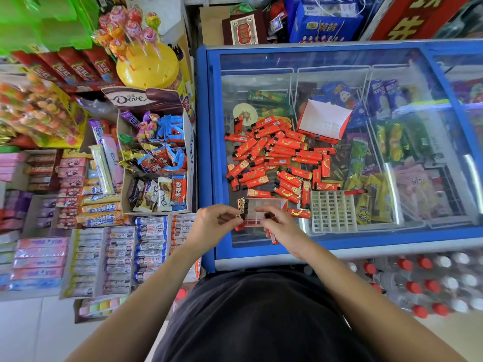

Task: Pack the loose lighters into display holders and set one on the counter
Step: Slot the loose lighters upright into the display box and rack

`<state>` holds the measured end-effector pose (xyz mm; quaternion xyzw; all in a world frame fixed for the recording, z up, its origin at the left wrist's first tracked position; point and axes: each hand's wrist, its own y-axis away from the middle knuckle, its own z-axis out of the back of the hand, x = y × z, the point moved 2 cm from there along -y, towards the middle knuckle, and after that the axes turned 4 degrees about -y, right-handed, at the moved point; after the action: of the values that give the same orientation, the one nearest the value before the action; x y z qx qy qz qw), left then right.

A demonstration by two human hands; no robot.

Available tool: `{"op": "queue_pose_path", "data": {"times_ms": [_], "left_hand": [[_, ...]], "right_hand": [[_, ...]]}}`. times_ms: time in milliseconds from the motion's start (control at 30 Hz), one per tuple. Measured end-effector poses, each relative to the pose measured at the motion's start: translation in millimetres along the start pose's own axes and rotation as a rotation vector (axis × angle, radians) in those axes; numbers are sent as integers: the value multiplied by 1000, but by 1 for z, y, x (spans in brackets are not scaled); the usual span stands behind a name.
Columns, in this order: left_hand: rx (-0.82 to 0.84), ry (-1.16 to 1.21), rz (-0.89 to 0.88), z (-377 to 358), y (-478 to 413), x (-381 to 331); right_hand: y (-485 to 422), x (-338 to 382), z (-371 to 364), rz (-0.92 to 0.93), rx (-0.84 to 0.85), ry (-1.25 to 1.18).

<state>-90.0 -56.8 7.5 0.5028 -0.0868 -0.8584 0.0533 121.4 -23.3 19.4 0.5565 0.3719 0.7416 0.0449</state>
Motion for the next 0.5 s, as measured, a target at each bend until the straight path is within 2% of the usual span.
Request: {"op": "queue_pose_path", "data": {"times_ms": [133, 333, 500], "left_hand": [[-30, -21, -35, -1, 5, 1], [-66, -51, -71, -10, 1, 1], [-37, -168, -103, -18, -1, 13]], "right_hand": [[-2, -6, 4, 25, -34, 73], [-1, 0, 16, 180, -226, 189], [0, 6, 20, 268, -255, 229]]}}
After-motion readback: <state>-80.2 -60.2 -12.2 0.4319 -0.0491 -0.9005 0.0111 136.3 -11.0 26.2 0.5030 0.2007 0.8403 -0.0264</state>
